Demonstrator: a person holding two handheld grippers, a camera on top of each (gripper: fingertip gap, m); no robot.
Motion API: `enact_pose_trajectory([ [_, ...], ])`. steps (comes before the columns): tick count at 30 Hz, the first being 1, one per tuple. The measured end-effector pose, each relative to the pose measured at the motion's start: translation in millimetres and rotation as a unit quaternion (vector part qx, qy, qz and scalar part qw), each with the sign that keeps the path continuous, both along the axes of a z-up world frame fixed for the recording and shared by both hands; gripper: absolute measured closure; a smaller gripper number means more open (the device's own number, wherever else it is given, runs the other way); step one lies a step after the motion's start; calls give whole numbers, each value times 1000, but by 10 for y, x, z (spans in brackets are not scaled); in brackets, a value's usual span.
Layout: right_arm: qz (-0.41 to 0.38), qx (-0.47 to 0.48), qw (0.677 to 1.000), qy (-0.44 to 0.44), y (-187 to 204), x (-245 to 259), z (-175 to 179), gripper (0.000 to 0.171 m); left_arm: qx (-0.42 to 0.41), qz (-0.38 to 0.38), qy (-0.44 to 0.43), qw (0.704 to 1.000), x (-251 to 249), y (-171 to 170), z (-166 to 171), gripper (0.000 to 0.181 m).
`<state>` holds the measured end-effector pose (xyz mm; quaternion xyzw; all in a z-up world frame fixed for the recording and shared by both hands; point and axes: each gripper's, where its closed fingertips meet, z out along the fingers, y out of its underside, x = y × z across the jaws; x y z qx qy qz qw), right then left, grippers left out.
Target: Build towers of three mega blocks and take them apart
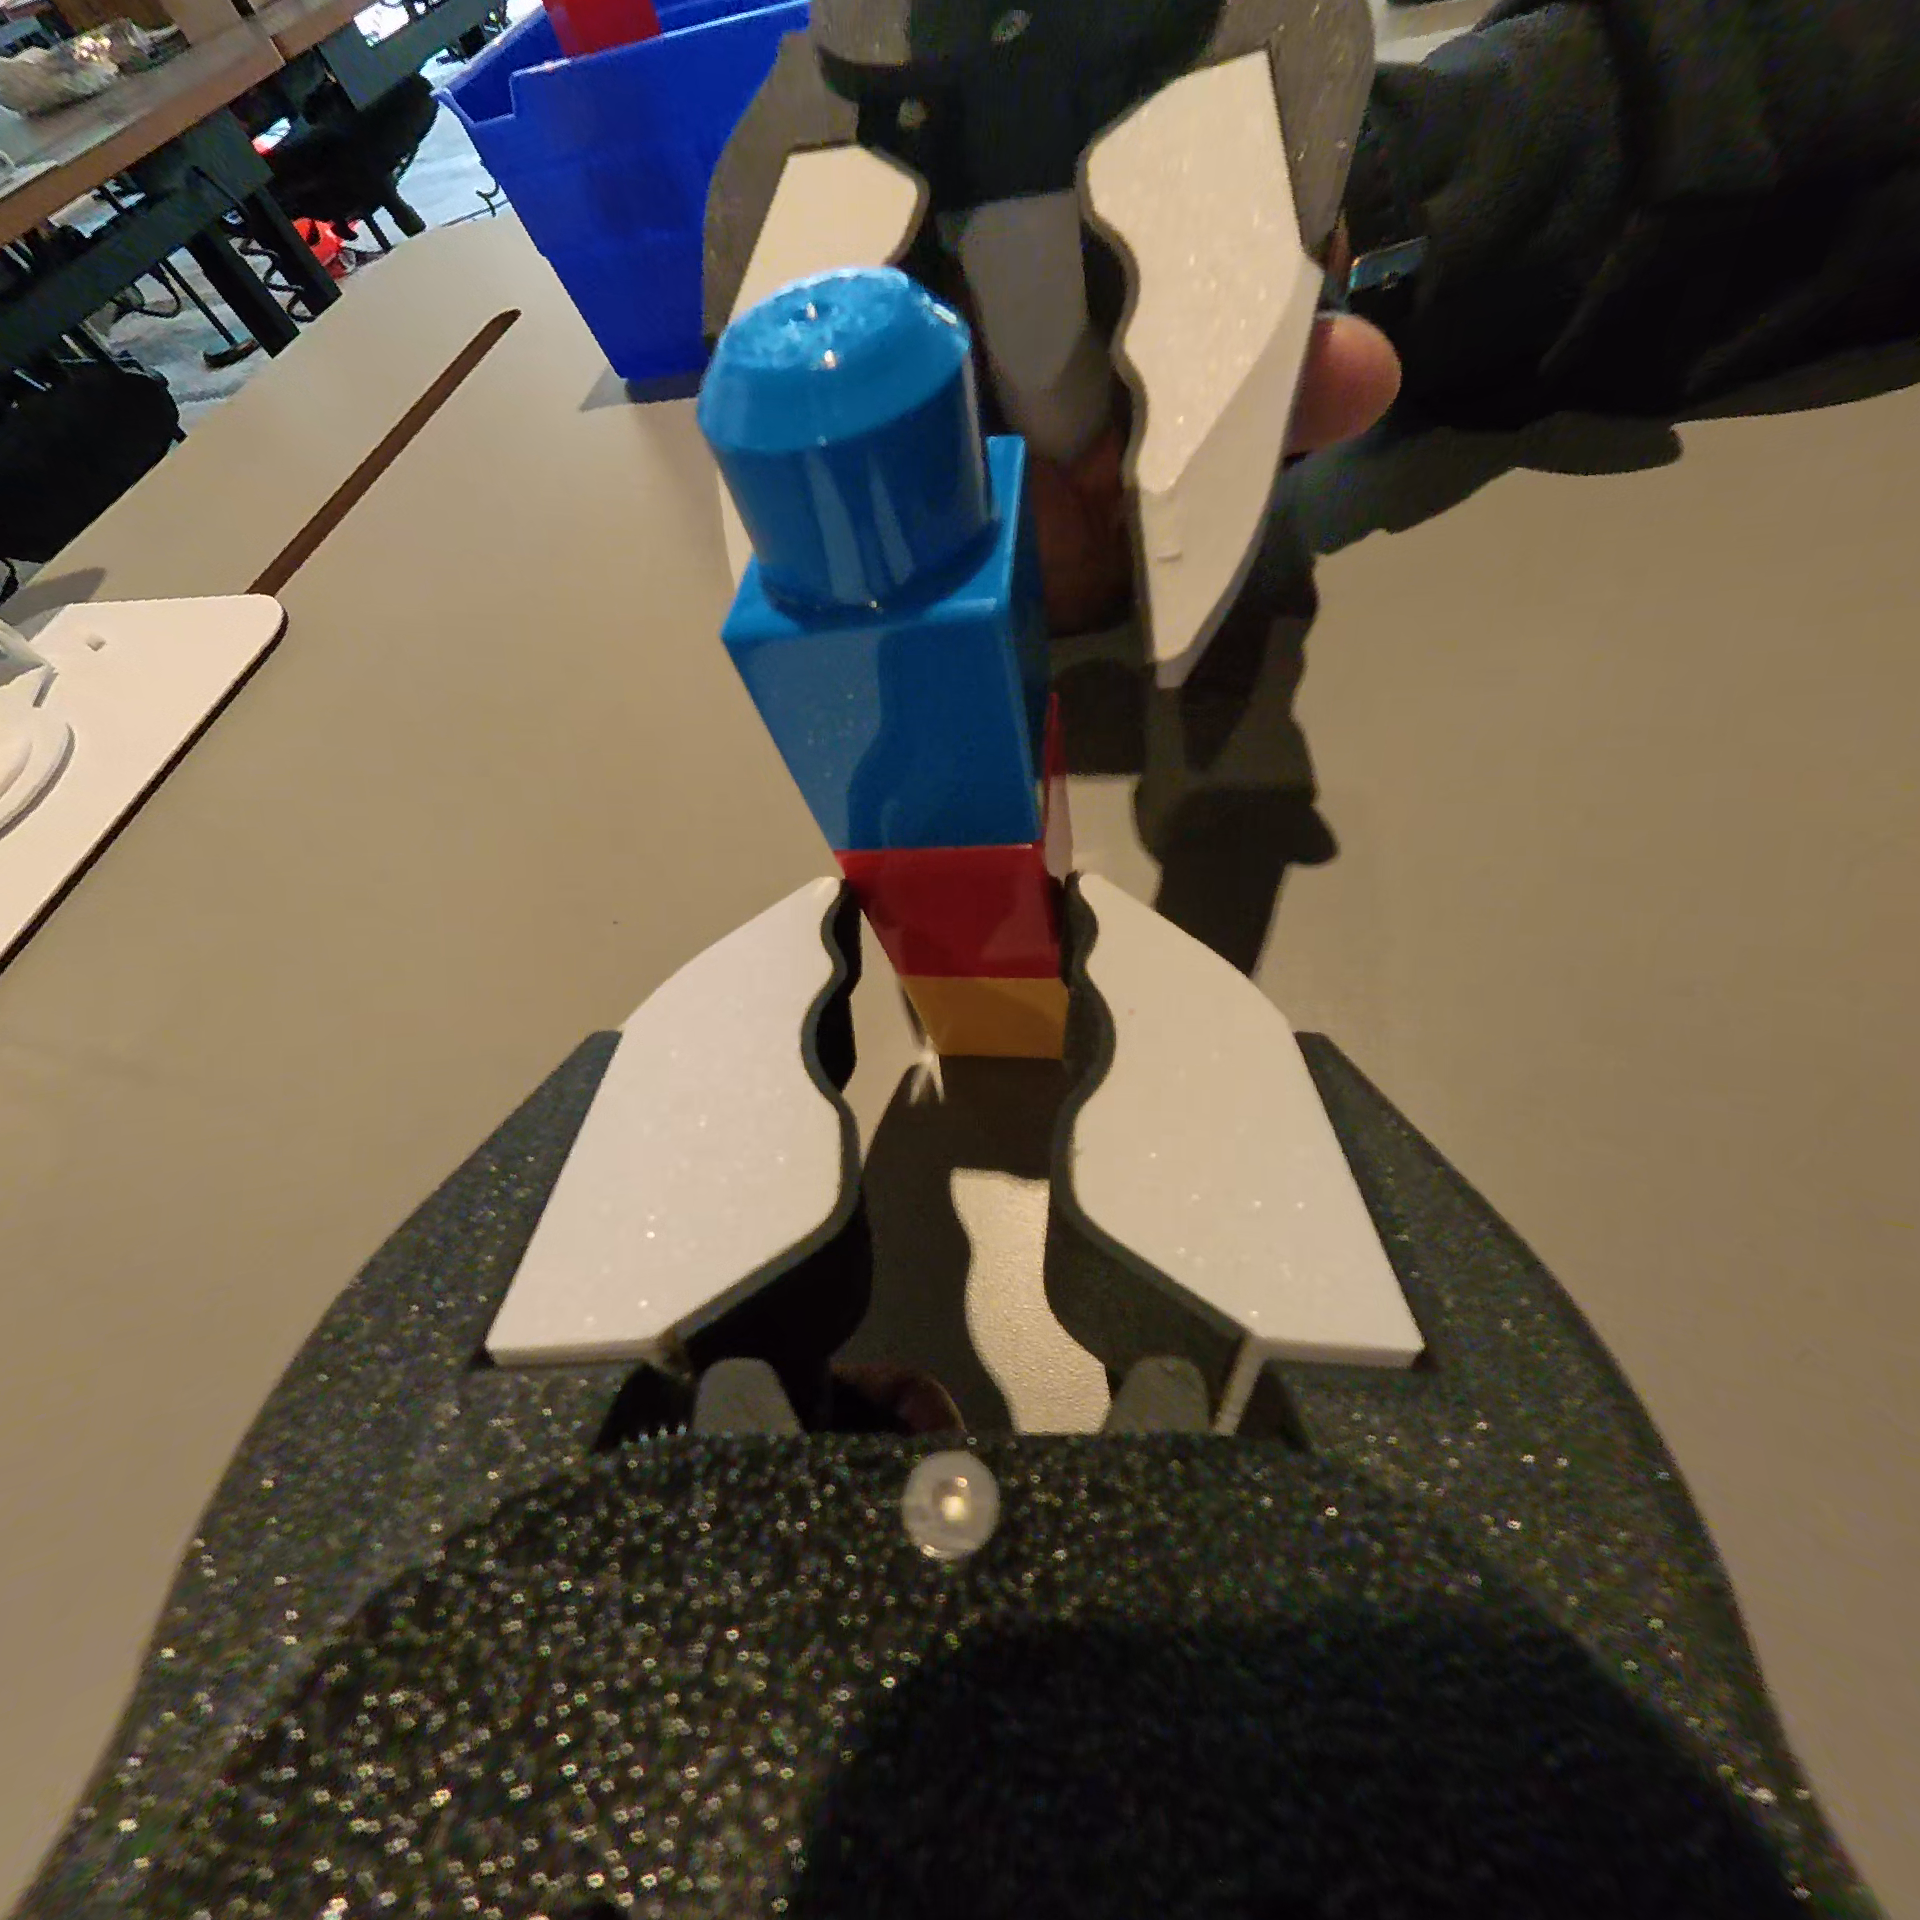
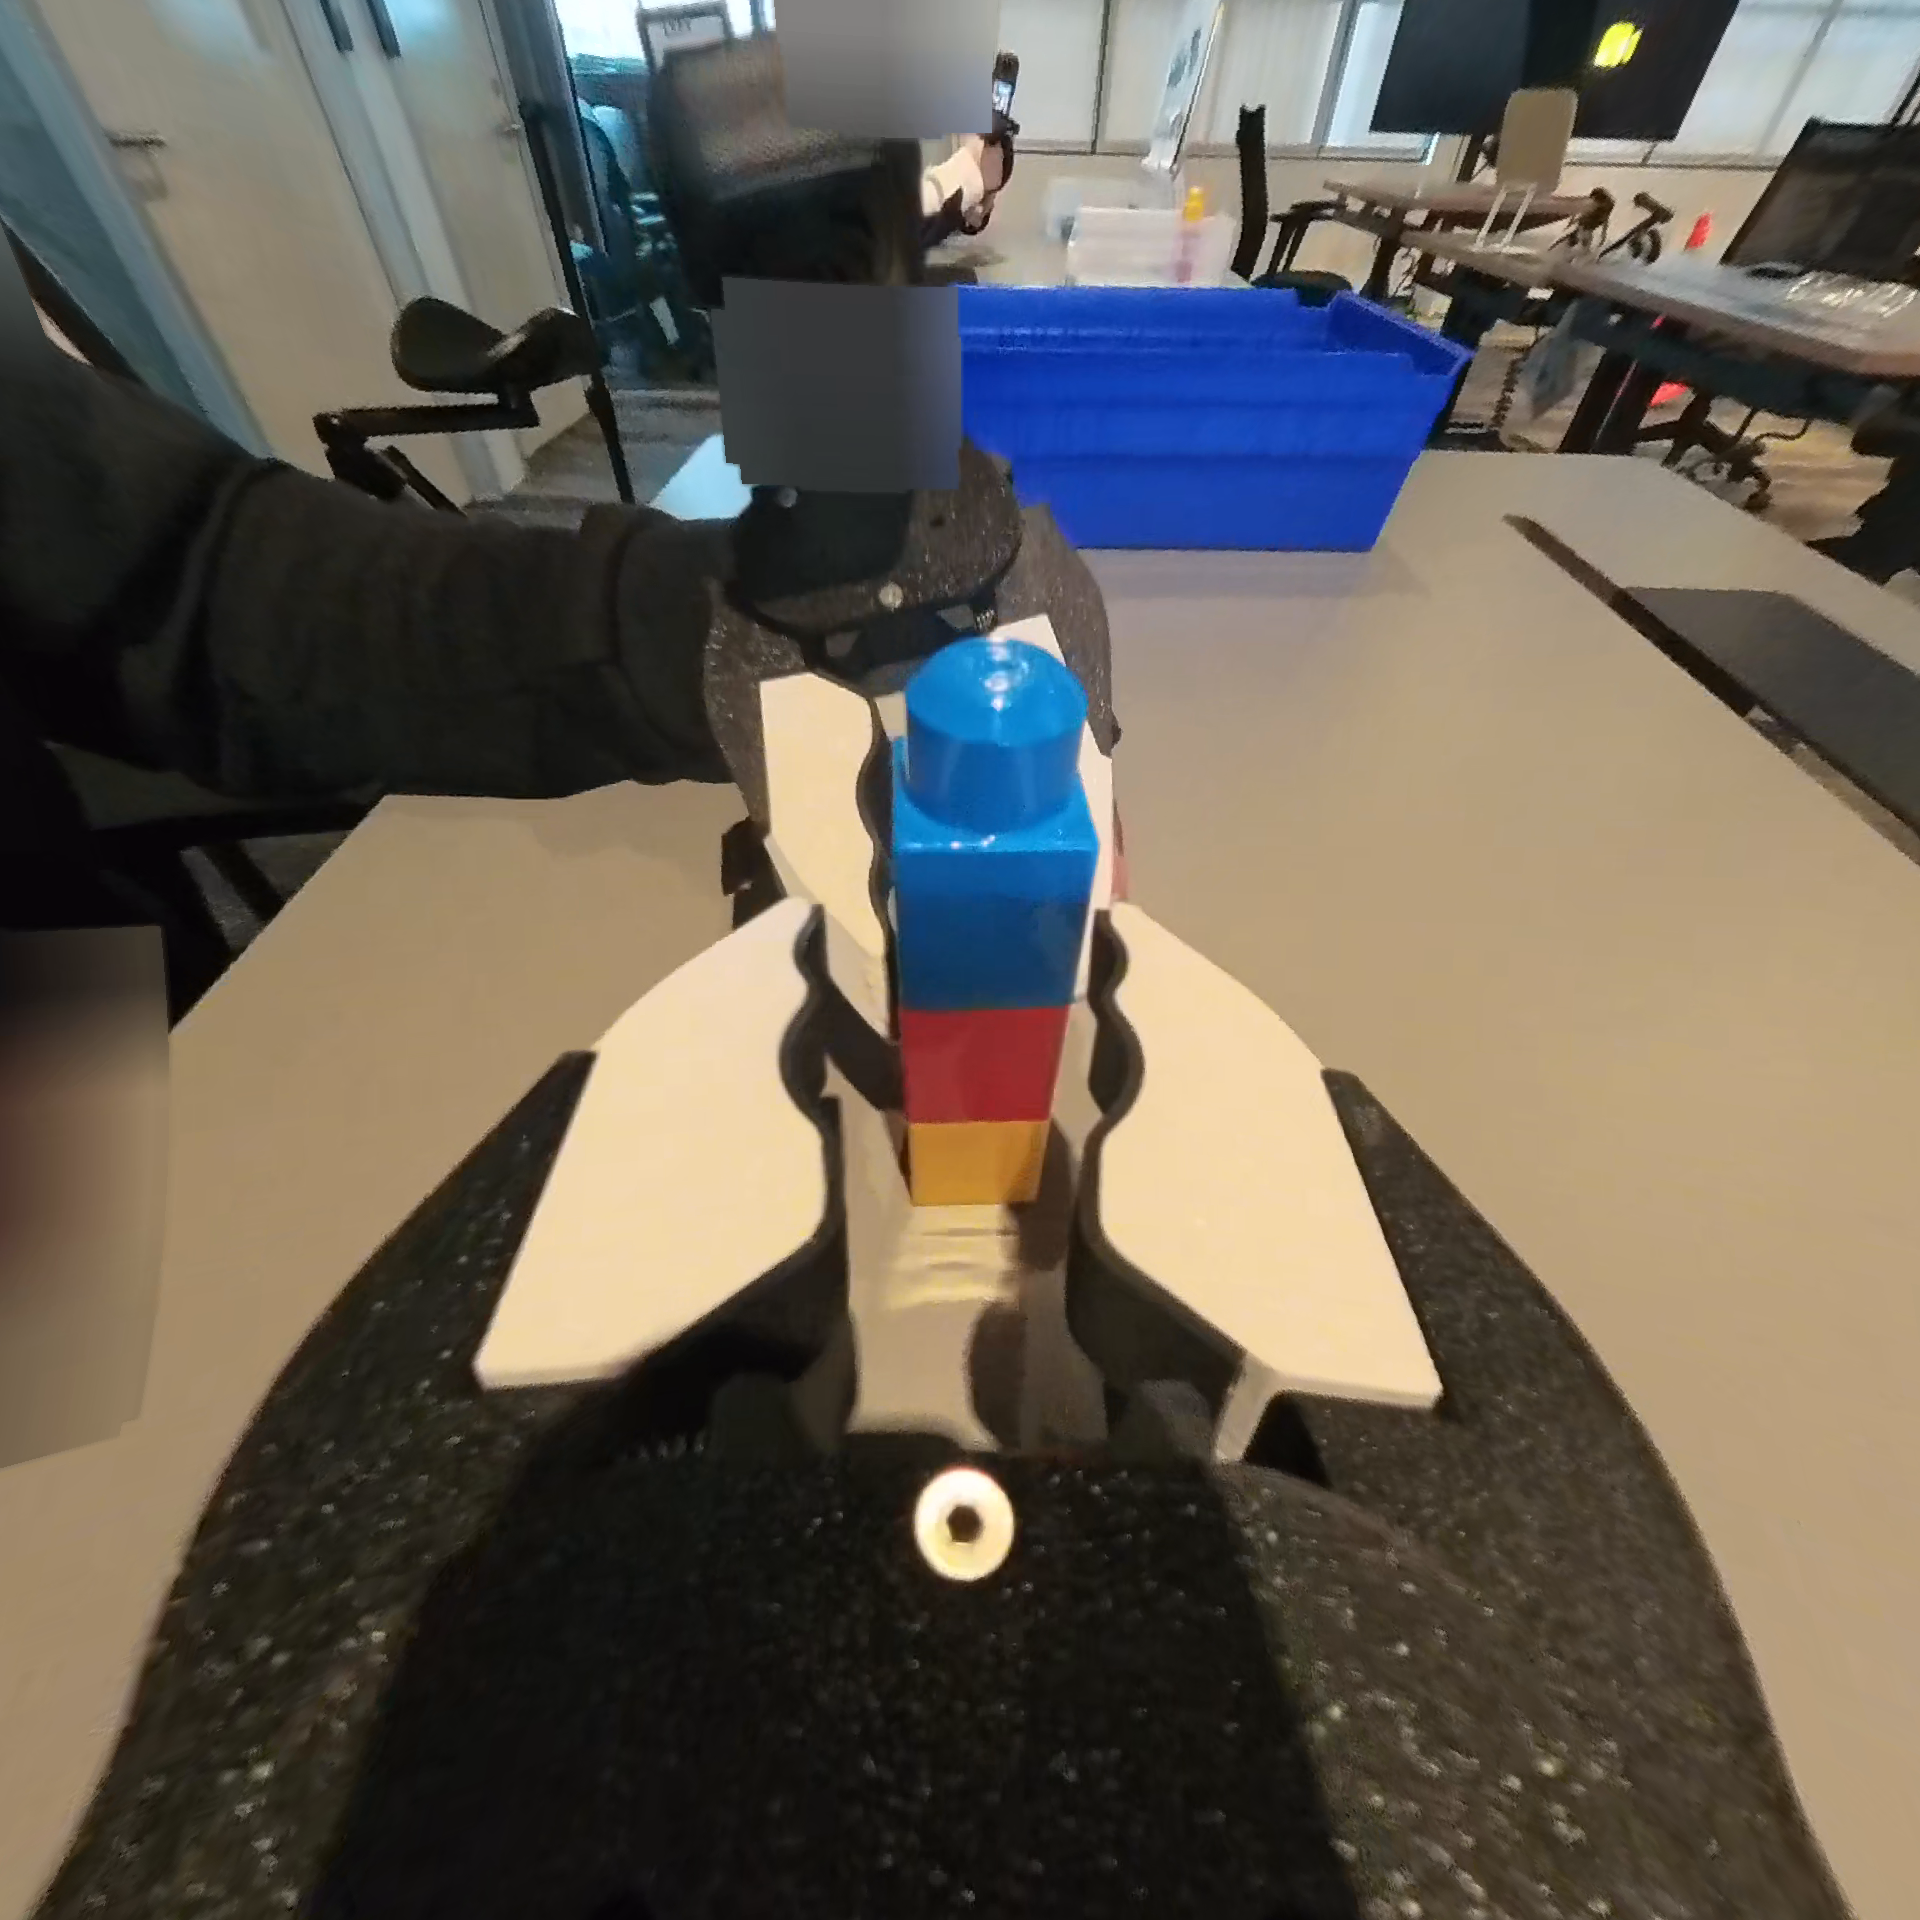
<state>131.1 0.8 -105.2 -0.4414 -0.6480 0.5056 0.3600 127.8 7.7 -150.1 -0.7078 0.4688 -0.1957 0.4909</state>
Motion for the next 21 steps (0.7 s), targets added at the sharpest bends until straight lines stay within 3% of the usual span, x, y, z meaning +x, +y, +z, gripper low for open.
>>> enact_pose_trajectory([
  [3,-22,19,999,-15,43,-34,-58,136,-2,1,0,1000,1,-1,-1,145],
  [13,-52,63,996,-34,84,-50,-86,137,-2,20,1,1000,-12,35,-4,145],
  [21,-45,42,998,-24,86,-54,-85,137,-2,27,1,1000,-25,48,-3,145],
])
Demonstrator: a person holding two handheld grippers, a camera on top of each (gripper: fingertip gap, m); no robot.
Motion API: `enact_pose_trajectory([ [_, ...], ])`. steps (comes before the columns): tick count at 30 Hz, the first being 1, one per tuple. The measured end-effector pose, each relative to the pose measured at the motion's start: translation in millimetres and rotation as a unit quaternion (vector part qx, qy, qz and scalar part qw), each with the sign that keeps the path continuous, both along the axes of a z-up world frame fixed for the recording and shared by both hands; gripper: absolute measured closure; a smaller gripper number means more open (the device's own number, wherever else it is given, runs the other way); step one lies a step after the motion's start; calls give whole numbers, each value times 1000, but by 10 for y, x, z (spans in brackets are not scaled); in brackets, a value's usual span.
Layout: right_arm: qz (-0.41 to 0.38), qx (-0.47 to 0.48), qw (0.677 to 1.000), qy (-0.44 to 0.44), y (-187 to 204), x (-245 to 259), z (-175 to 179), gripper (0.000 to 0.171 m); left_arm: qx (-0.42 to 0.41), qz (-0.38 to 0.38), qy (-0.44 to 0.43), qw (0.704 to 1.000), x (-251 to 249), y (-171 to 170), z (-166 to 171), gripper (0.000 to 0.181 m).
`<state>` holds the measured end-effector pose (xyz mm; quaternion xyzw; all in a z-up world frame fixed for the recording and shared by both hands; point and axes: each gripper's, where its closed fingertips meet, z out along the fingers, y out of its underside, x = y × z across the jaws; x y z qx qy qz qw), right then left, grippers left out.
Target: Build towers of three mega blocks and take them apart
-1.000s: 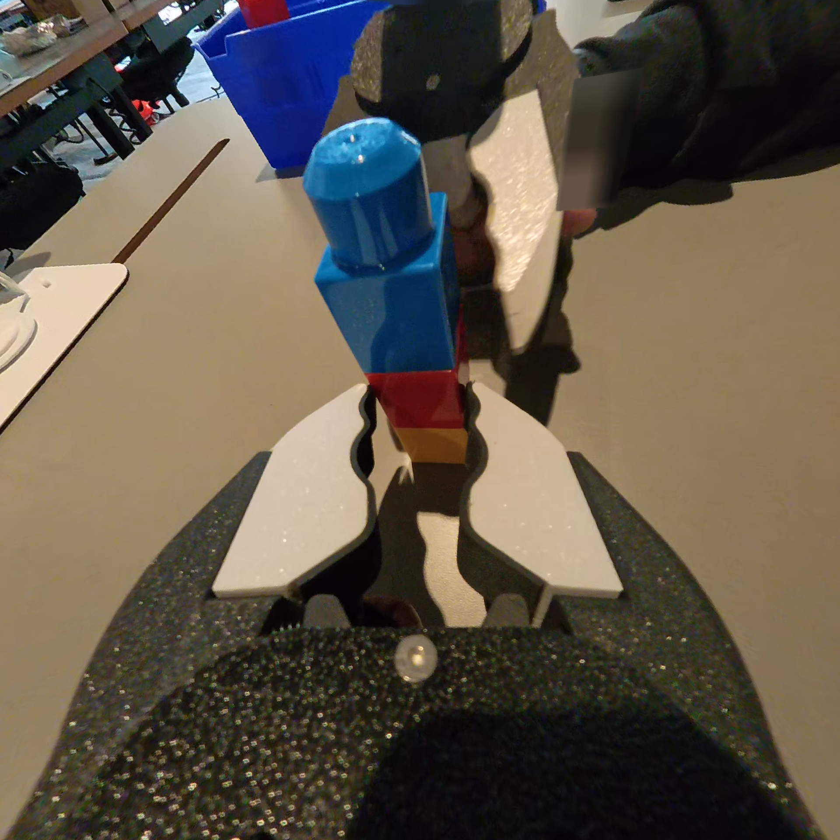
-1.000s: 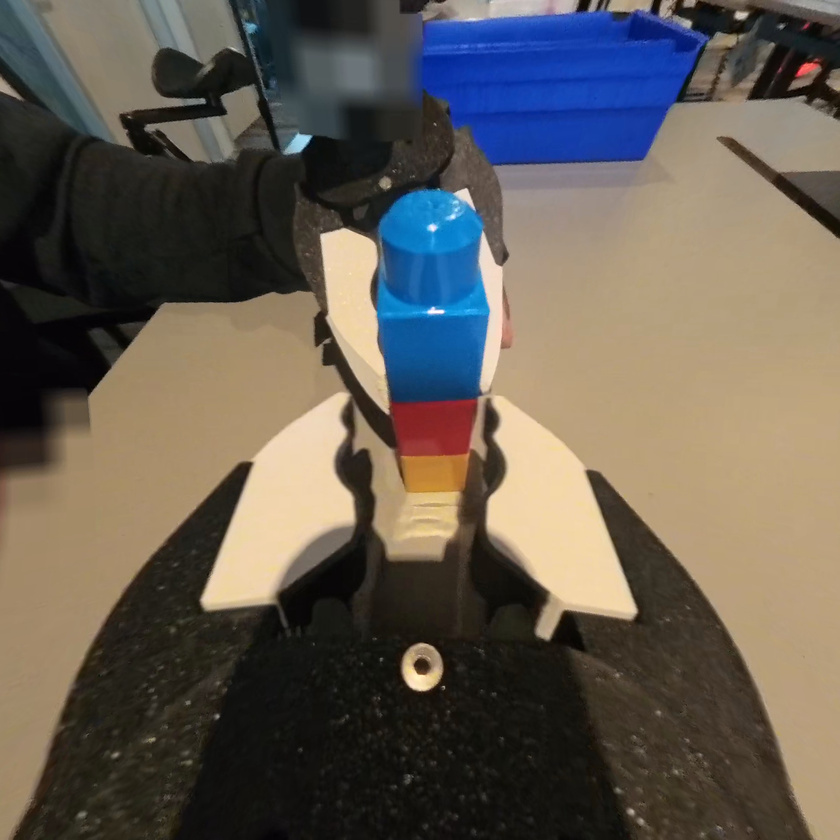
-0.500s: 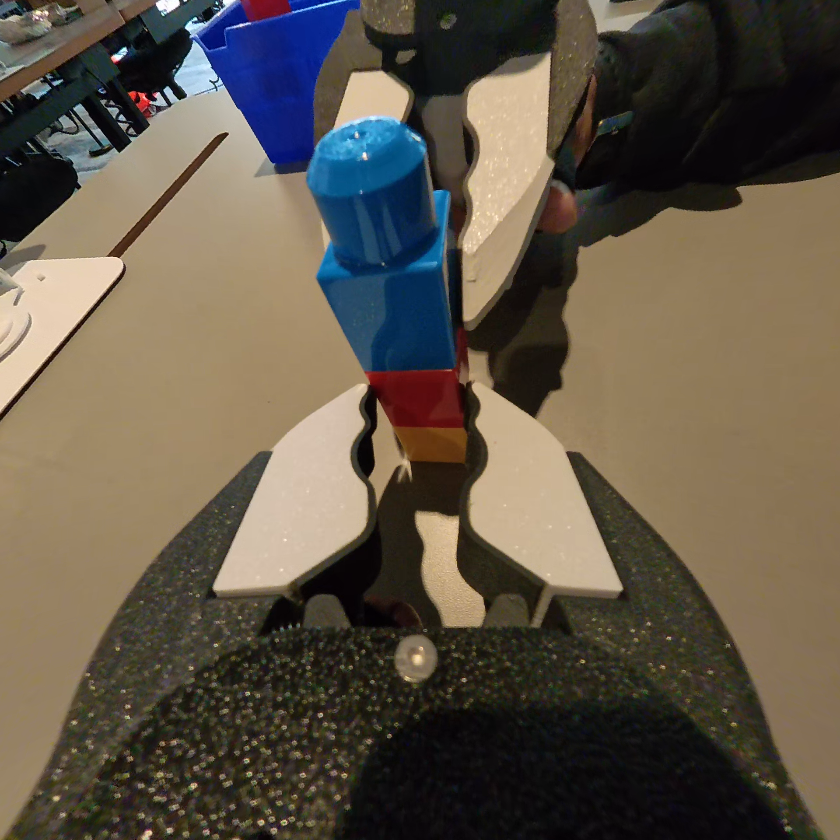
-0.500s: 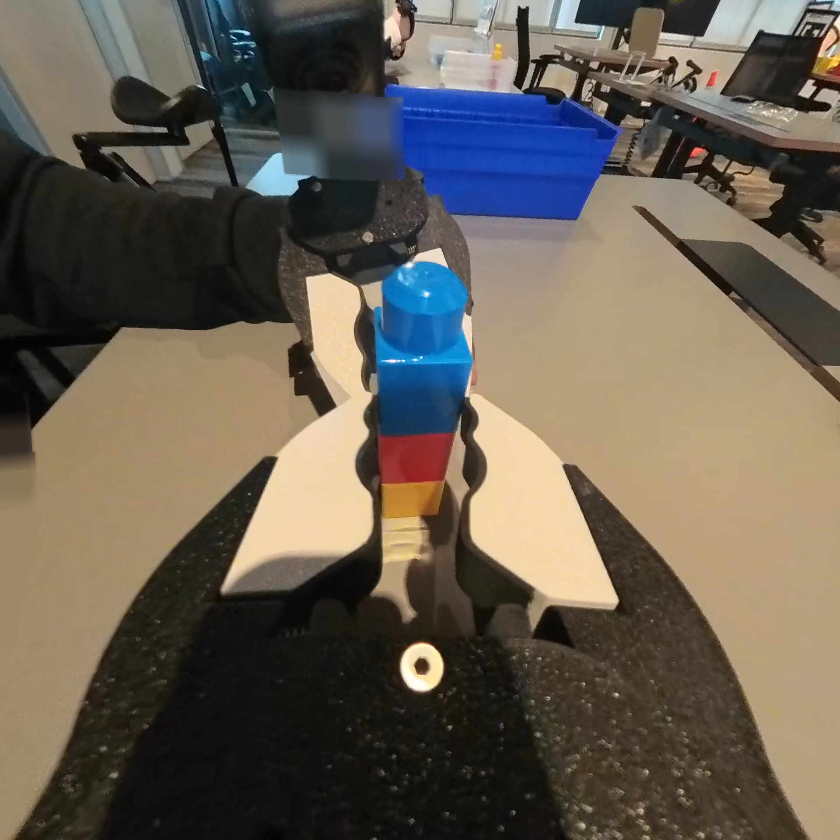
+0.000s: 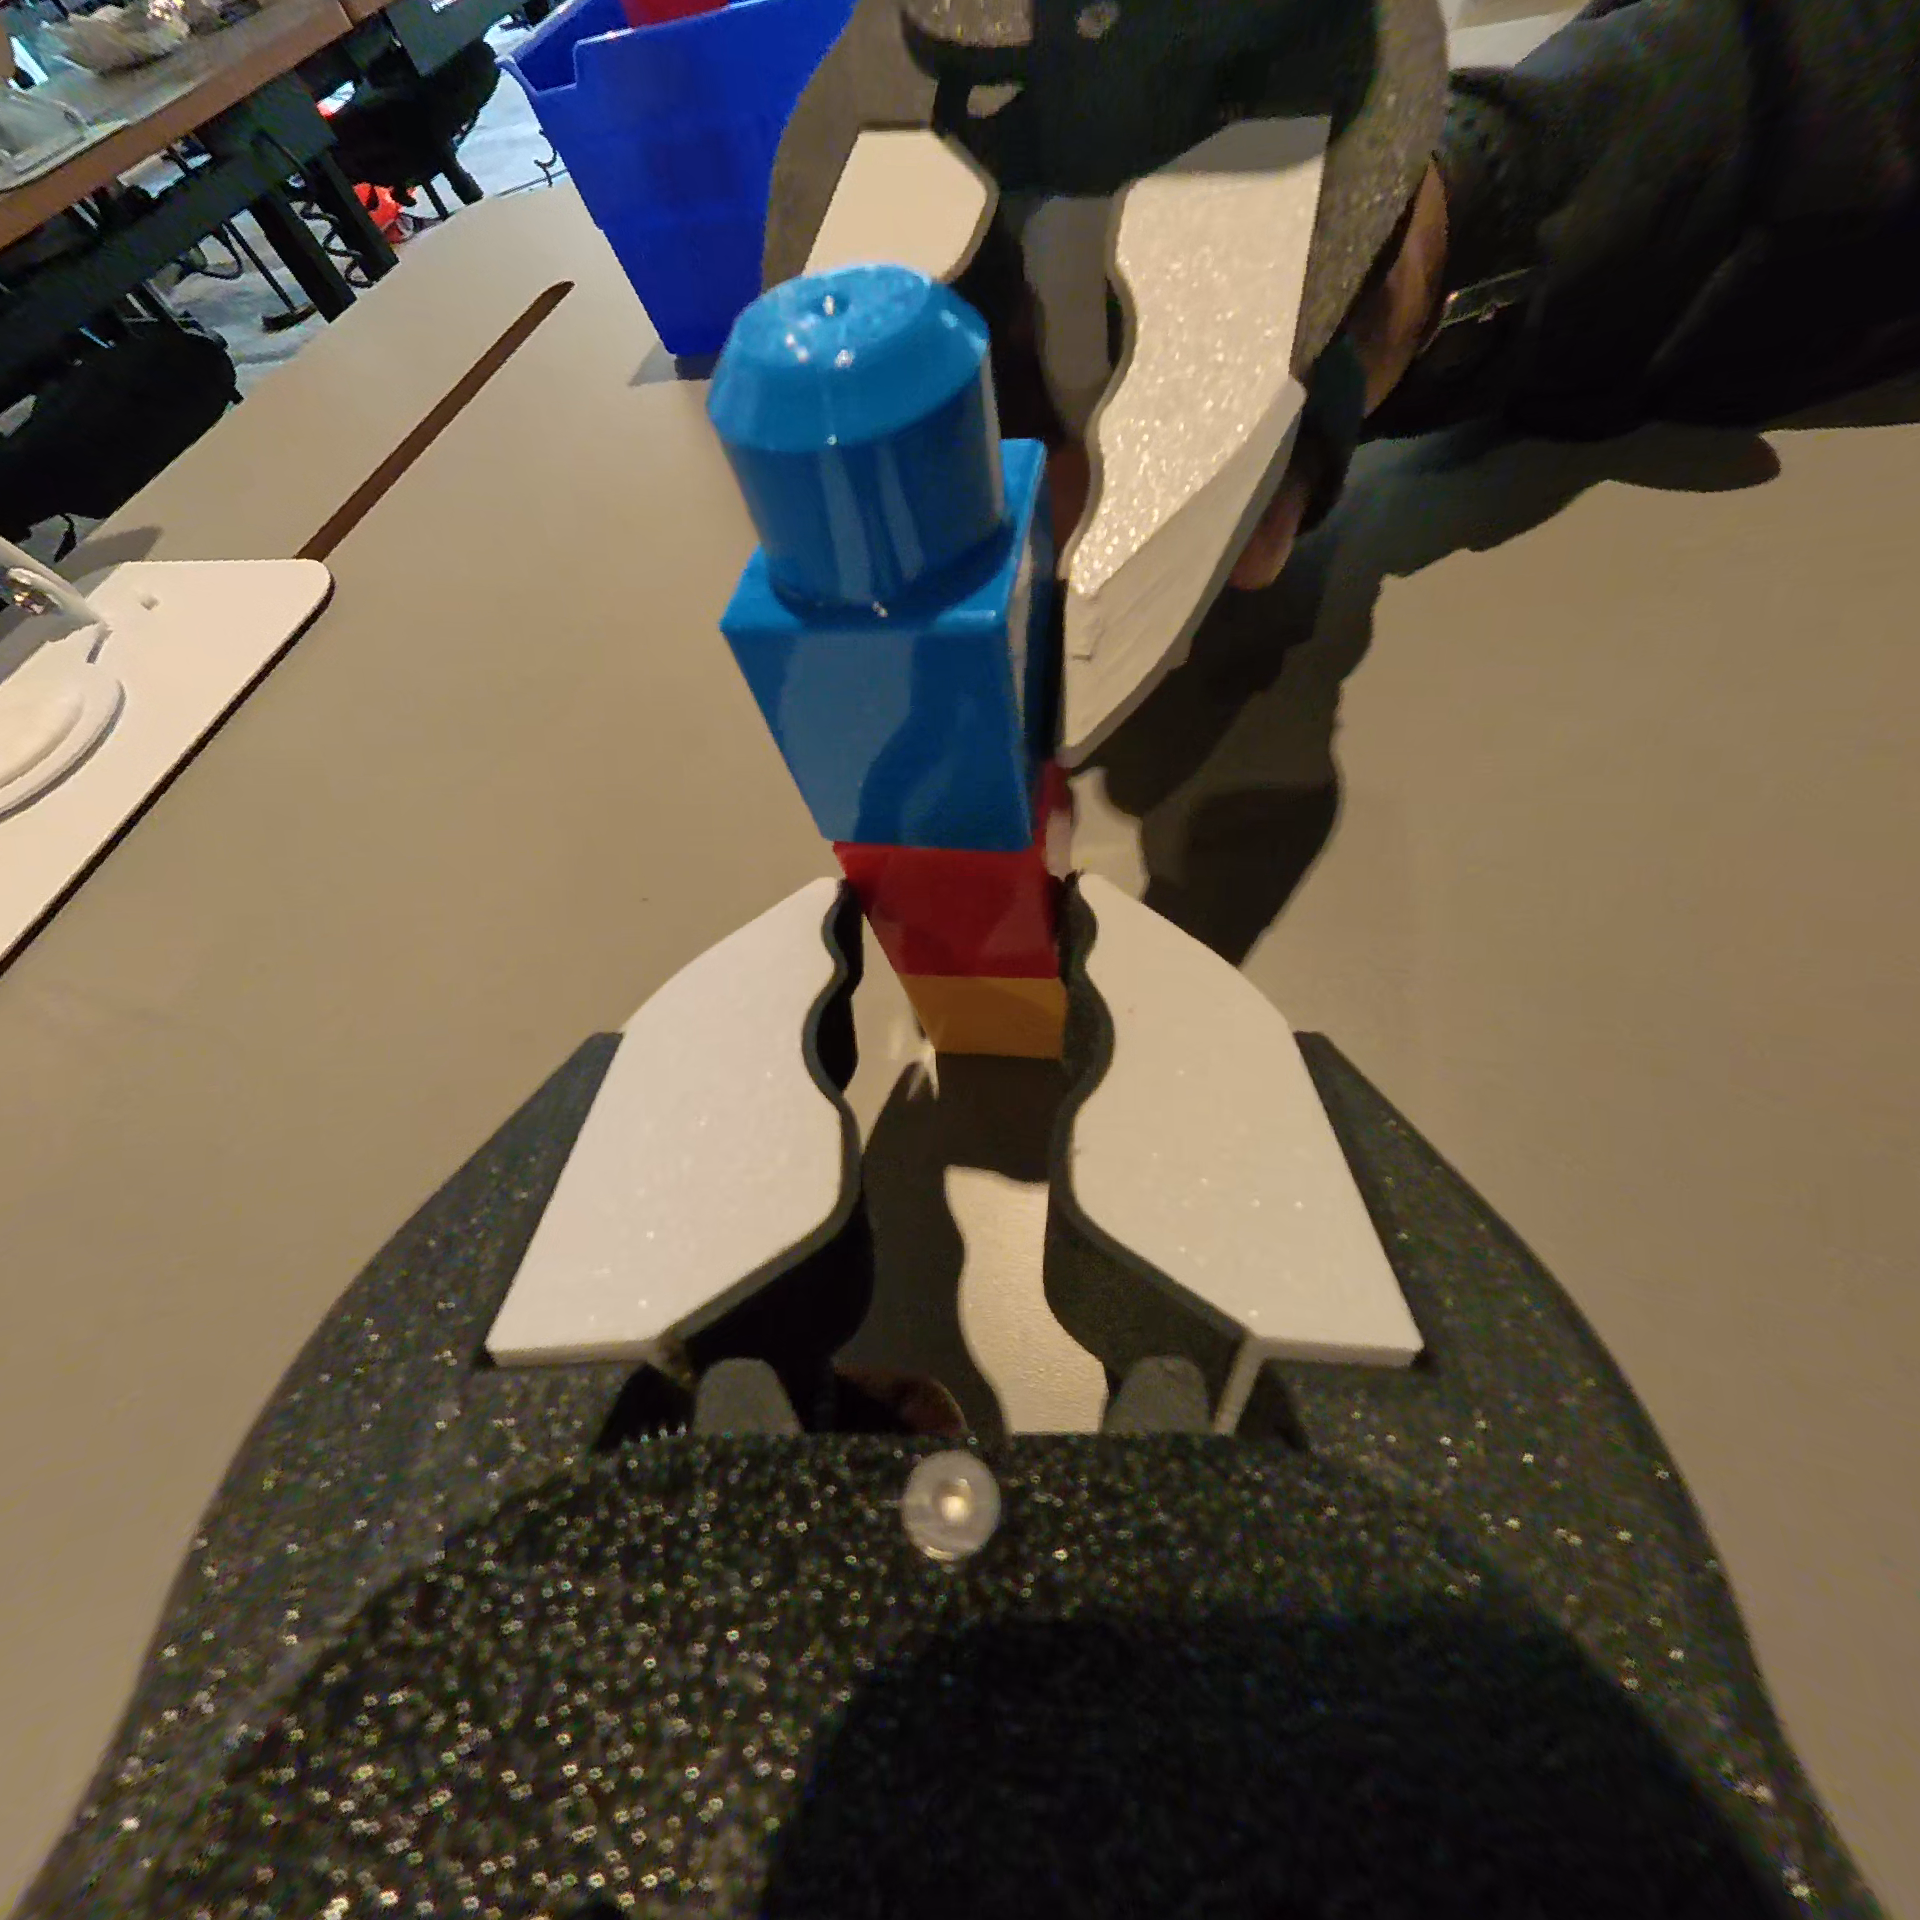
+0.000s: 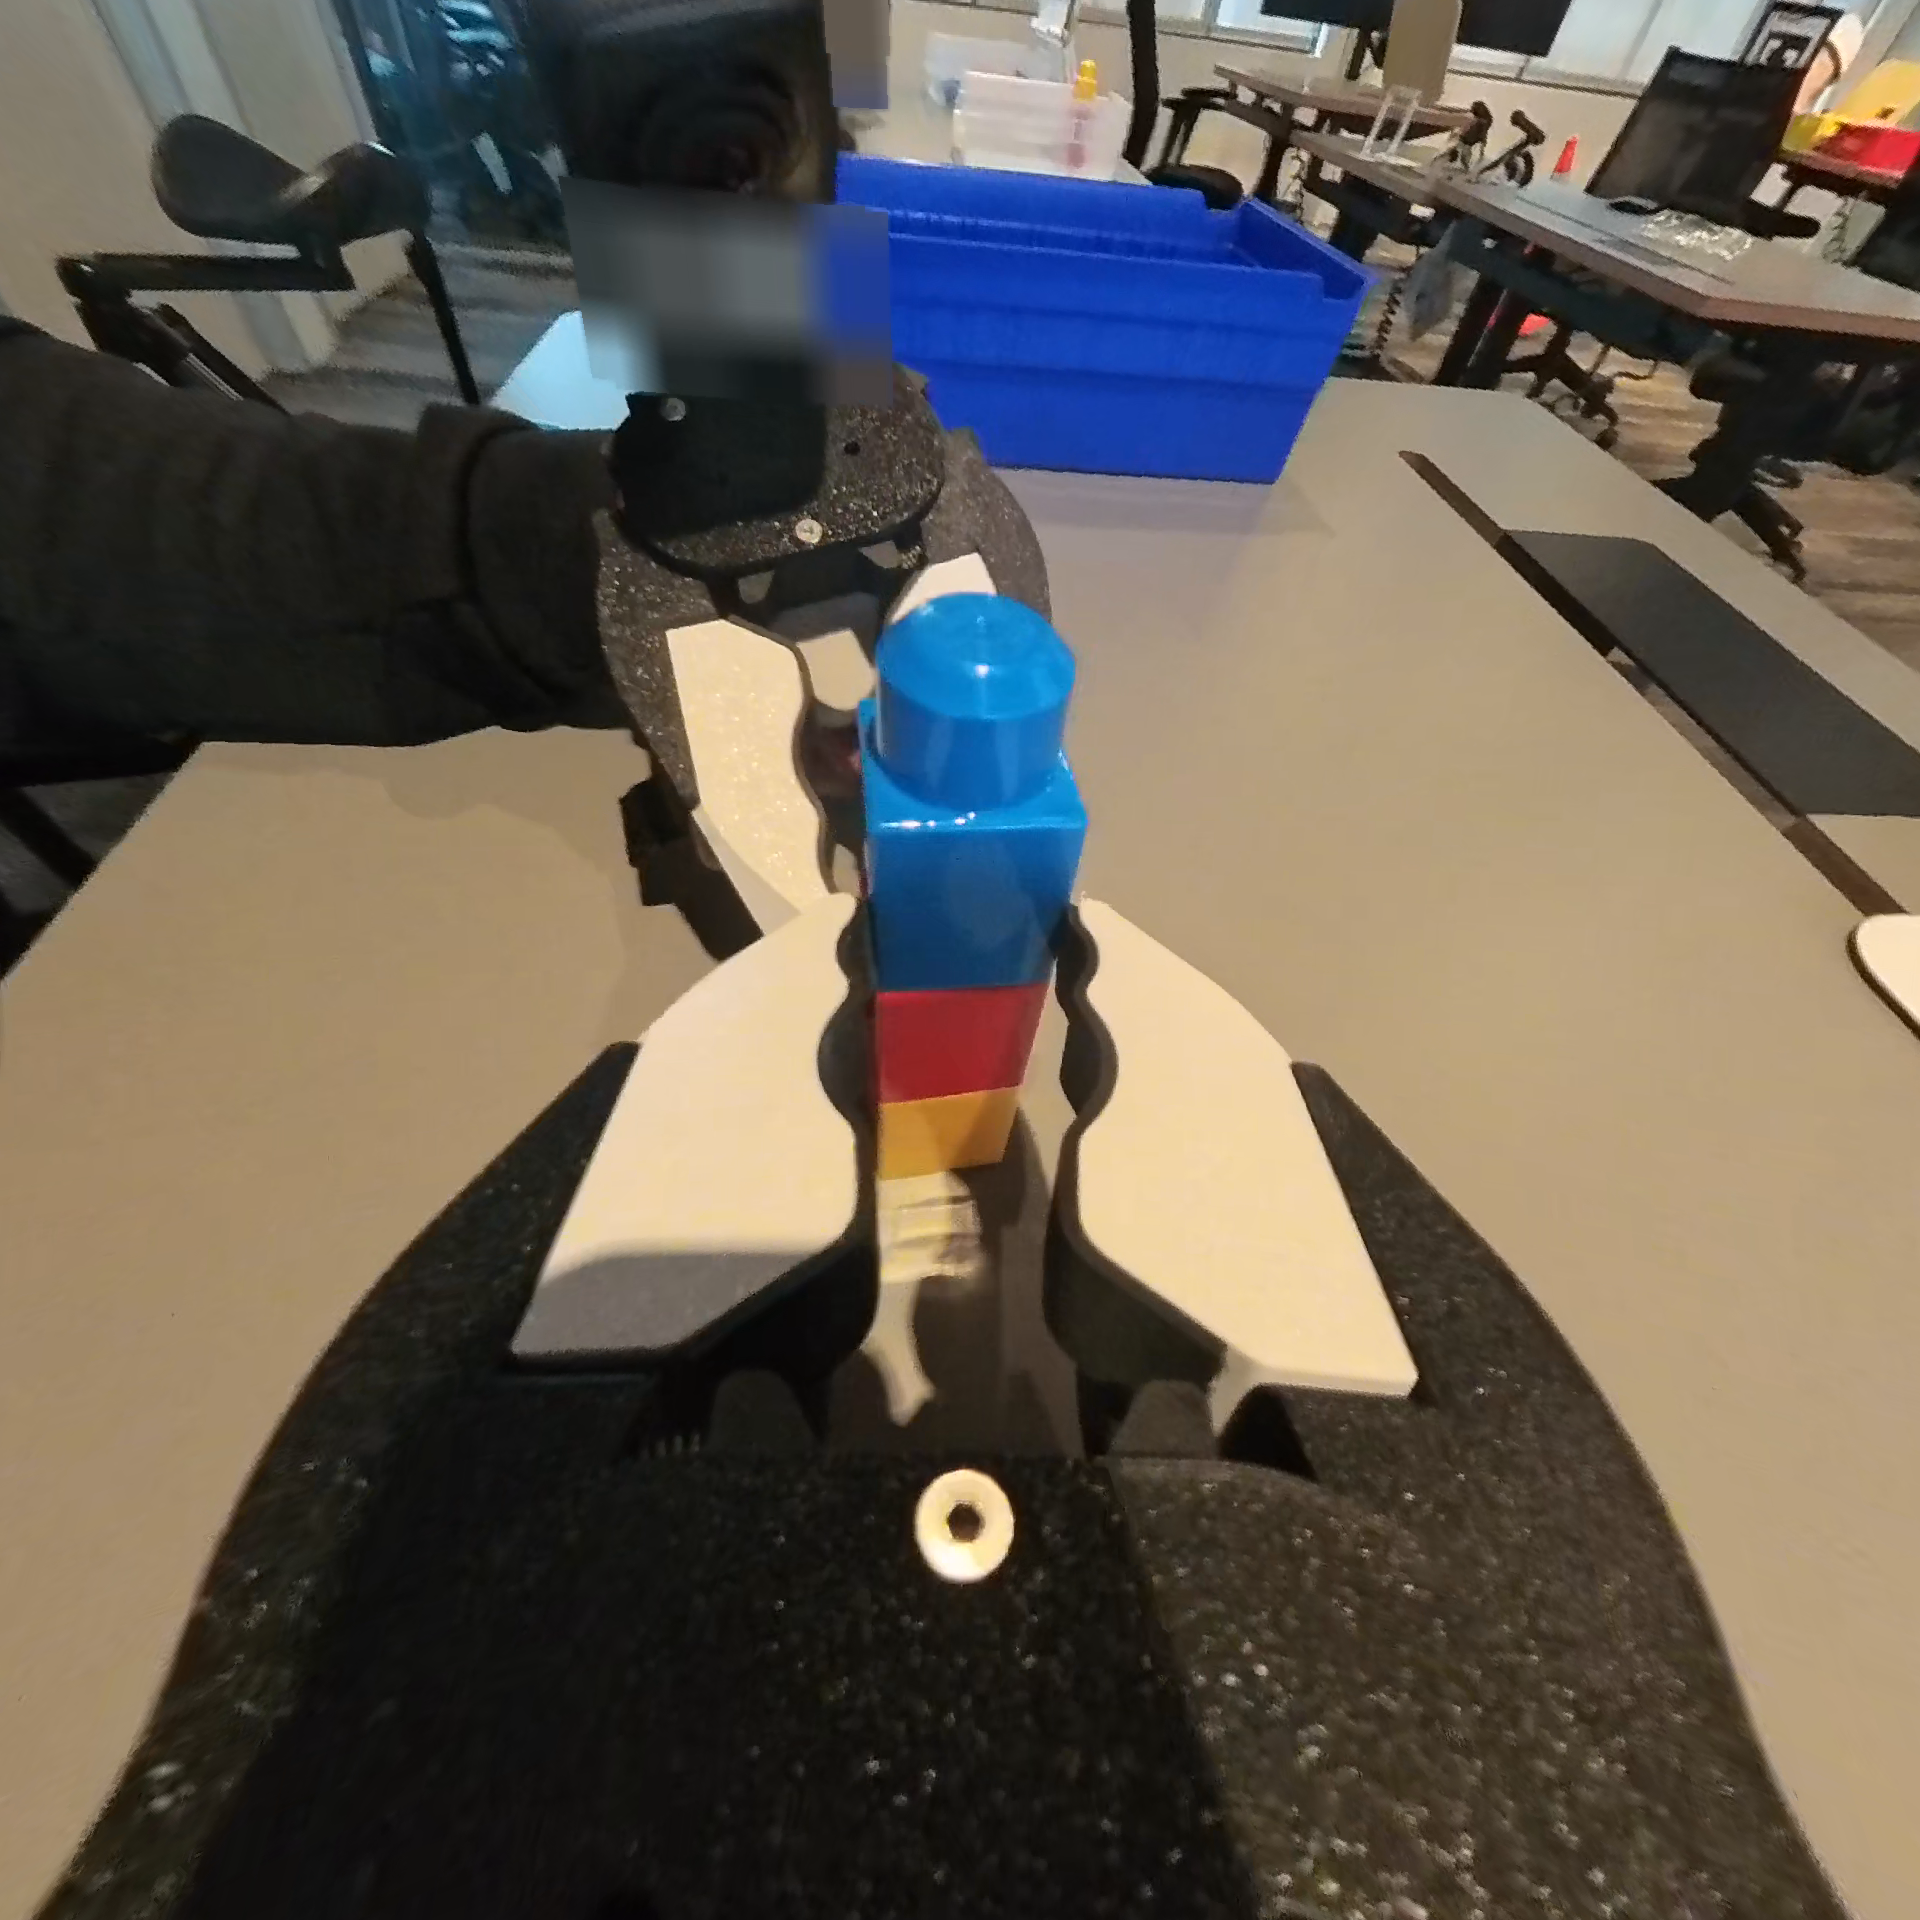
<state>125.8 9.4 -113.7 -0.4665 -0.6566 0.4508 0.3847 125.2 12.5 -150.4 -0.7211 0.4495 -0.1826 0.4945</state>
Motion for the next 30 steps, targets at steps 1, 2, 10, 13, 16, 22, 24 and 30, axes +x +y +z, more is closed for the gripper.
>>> enact_pose_trajectory([
  [1,9,-8,1000,4,-8,8,1,137,1,-4,0,1000,8,-8,0,145],
  [2,16,-17,1000,8,-9,16,2,137,2,-7,1,1000,17,-16,-1,145],
  [10,38,-22,999,7,-5,22,1,137,1,-9,1,1000,27,-17,0,145],
  [13,35,-20,999,7,-3,23,1,137,0,-9,1,1000,27,-15,-1,145],
  [16,30,-14,999,10,-8,32,0,136,0,-10,1,1000,29,-16,0,145],
  [22,34,-11,997,-66,6,77,-274,115,-1,-12,0,1000,31,-19,1,145],
  [24,29,5,997,-75,-4,48,-307,124,-1,-13,0,1000,31,-20,1,145],
  [30,24,14,995,-92,-5,35,-359,136,7,-17,2,1000,20,-32,9,144],
])
